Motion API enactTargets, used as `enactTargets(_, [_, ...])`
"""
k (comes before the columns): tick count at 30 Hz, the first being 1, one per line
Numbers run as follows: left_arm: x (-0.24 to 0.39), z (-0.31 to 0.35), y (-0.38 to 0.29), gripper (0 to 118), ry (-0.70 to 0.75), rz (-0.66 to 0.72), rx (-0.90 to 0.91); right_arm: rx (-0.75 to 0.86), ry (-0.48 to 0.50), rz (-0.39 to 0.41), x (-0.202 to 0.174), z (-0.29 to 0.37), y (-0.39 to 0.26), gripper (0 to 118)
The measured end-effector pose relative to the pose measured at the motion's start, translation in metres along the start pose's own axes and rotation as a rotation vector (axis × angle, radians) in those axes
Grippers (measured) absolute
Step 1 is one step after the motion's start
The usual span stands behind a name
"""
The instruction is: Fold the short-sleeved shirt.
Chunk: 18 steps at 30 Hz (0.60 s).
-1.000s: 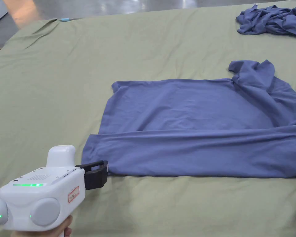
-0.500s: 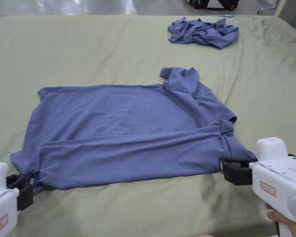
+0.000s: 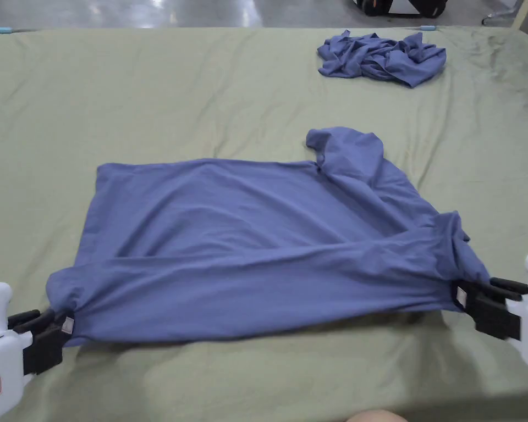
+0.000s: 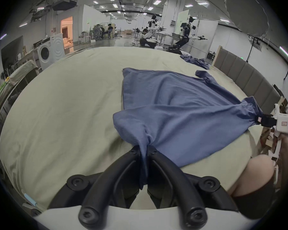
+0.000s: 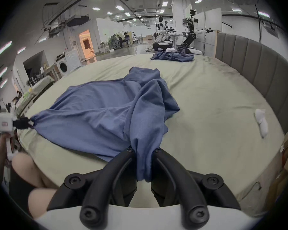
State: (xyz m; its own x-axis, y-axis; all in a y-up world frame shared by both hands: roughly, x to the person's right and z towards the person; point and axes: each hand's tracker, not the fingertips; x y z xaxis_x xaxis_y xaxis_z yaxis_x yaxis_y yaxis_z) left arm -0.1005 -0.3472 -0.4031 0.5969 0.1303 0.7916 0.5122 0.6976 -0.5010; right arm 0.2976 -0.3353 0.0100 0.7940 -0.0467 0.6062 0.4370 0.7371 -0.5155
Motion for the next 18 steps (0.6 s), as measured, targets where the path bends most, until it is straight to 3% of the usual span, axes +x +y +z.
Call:
enactTargets(2, [-0.001, 0.012, -0.006, 5, -0.045, -0.005, -0.030, -0.036, -0.007, 0.028, 0.006, 0.017, -0.009, 15])
enactTargets(8, [0.013, 0.019, -0.038, 6, -0.146, 0.021, -0.139, -0.202, -0.033, -0.003, 0.019, 0.023, -0.052, 16])
enactTargets(9, [0.014, 0.016, -0.044, 14, -0.141, 0.023, -0.141, -0.224, -0.026, -0.020, 0.020, 0.019, -0.059, 33])
enactTargets(10, [0.015, 0.015, -0.047, 38, -0.113, 0.030, -0.140, -0.195, -0.033, -0.023, 0.018, 0.020, -0.063, 66])
enactTargets(11, [0.016, 0.016, -0.048, 78, -0.066, 0.047, -0.119, -0.149, -0.116, -0.003, 0.014, 0.023, -0.064, 106])
enactTargets(12, [0.016, 0.020, -0.048, 118, -0.064, 0.059, -0.081, -0.120, -0.174, 0.020, 0.013, 0.025, -0.065, 118])
enactTargets(13, [0.015, 0.027, -0.046, 118, -0.056, 0.080, -0.052, -0.092, -0.193, 0.010, 0.013, 0.036, -0.061, 117])
enactTargets(14, [0.015, 0.035, -0.042, 118, -0.060, 0.087, -0.027, -0.015, -0.132, -0.020, 0.013, 0.044, -0.055, 117])
enactTargets(15, [0.016, 0.043, -0.034, 118, -0.043, 0.088, 0.030, 0.021, -0.146, -0.064, 0.012, 0.053, -0.048, 117])
enactTargets(17, [0.023, 0.055, -0.011, 118, 0.005, 0.111, 0.058, 0.123, -0.195, -0.069, 0.005, 0.065, -0.025, 111])
enactTargets(18, [0.027, 0.062, 0.001, 97, 0.006, 0.111, 0.108, 0.174, -0.186, -0.055, -0.001, 0.072, -0.013, 83])
